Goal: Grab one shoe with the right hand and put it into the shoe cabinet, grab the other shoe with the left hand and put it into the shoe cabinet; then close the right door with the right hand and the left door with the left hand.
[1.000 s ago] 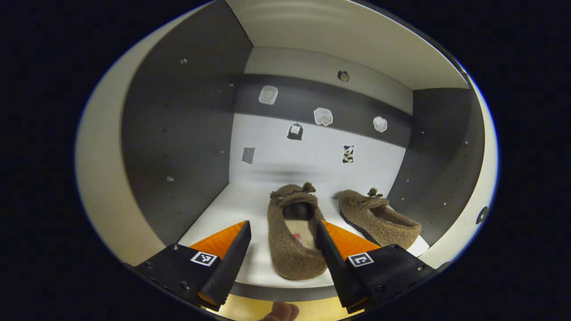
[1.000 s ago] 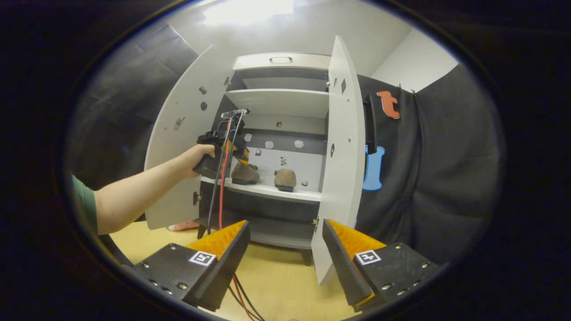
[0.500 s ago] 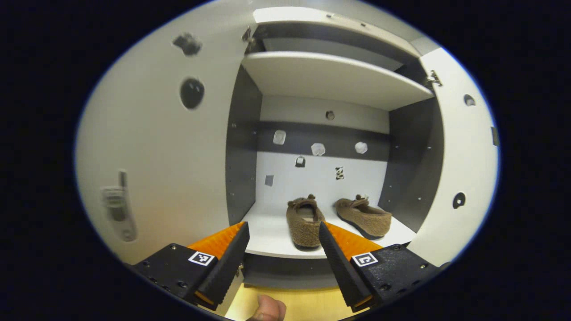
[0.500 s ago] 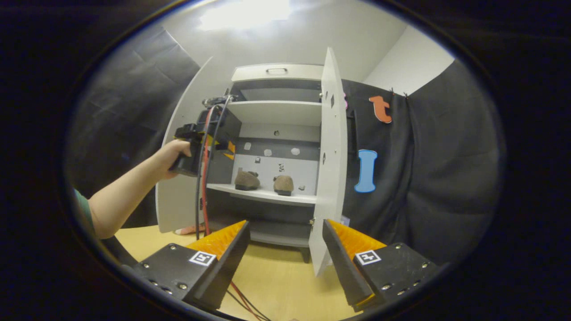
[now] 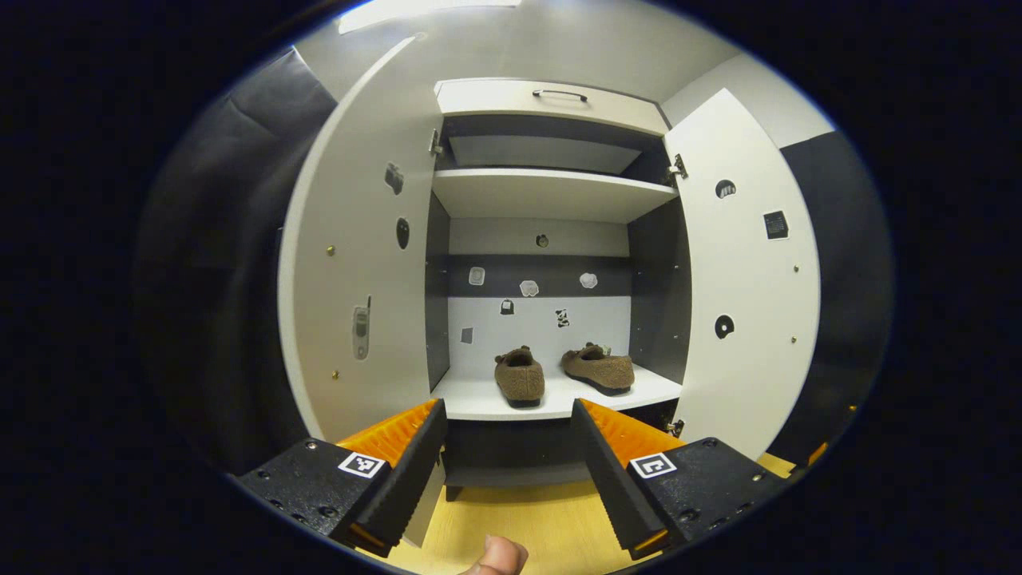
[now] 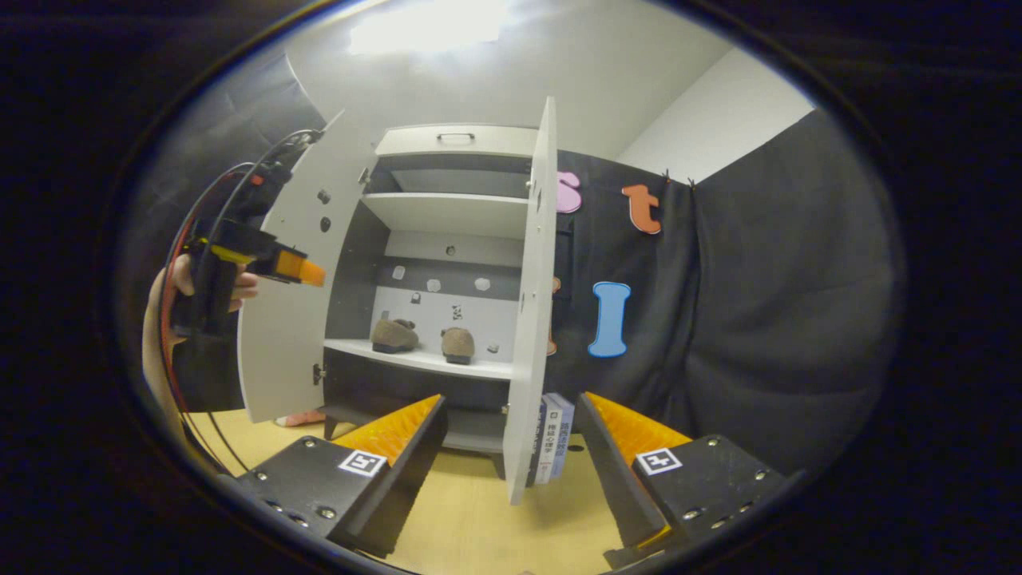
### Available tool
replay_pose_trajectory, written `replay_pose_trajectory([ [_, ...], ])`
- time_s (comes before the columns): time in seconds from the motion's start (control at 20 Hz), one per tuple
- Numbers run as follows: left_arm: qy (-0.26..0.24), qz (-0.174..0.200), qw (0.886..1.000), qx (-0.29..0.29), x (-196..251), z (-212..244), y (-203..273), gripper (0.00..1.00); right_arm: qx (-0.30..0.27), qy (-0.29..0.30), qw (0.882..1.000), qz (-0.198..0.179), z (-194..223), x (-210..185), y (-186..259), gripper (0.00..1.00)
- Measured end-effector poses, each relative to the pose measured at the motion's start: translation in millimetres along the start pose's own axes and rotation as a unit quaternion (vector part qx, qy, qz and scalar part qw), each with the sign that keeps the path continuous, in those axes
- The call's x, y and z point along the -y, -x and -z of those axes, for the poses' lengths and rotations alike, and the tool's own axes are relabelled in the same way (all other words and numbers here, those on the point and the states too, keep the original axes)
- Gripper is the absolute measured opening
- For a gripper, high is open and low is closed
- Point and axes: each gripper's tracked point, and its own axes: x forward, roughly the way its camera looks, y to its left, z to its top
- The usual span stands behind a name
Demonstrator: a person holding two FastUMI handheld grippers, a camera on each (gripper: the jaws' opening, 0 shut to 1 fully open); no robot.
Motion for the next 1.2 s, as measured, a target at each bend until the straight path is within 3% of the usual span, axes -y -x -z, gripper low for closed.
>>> replay_pose_trajectory([
  [0.4, 0.005, 0.03, 0.999, 0.011, 1, 29, 74, 0.95, -0.033, 0.005, 0.999, 0.008, -10, 99, -33, 0.98],
  [0.65, 0.042, 0.024, 0.999, 0.004, -18, 47, 96, 0.96, -0.063, -0.001, 0.998, -0.015, -33, 175, -74, 0.98],
  [0.7, 0.05, 0.024, 0.998, 0.004, -21, 47, 99, 0.92, -0.061, 0.002, 0.998, -0.021, -41, 189, -85, 0.98],
  [0.75, 0.051, 0.023, 0.998, 0.004, -26, 47, 101, 0.95, -0.061, 0.002, 0.998, -0.025, -48, 203, -97, 0.98],
  [0.8, 0.051, 0.02, 0.998, 0.009, -31, 45, 105, 0.92, -0.064, 0.0, 0.998, -0.025, -51, 215, -108, 0.98],
  [0.85, 0.048, 0.015, 0.999, 0.018, -35, 39, 108, 0.96, -0.069, -0.008, 0.997, -0.019, -54, 227, -118, 0.98],
  [0.95, 0.046, 0.008, 0.998, 0.039, -39, 30, 113, 0.92, -0.09, -0.02, 0.995, -0.022, -55, 236, -136, 0.98],
  [1.0, 0.051, 0.008, 0.997, 0.048, -39, 26, 115, 0.95, -0.103, -0.022, 0.994, -0.034, -54, 232, -143, 0.98],
  [1.2, 0.054, 0.016, 0.998, 0.039, -38, 33, 117, 0.95, -0.092, -0.045, 0.993, -0.056, -70, 199, -184, 0.98],
])
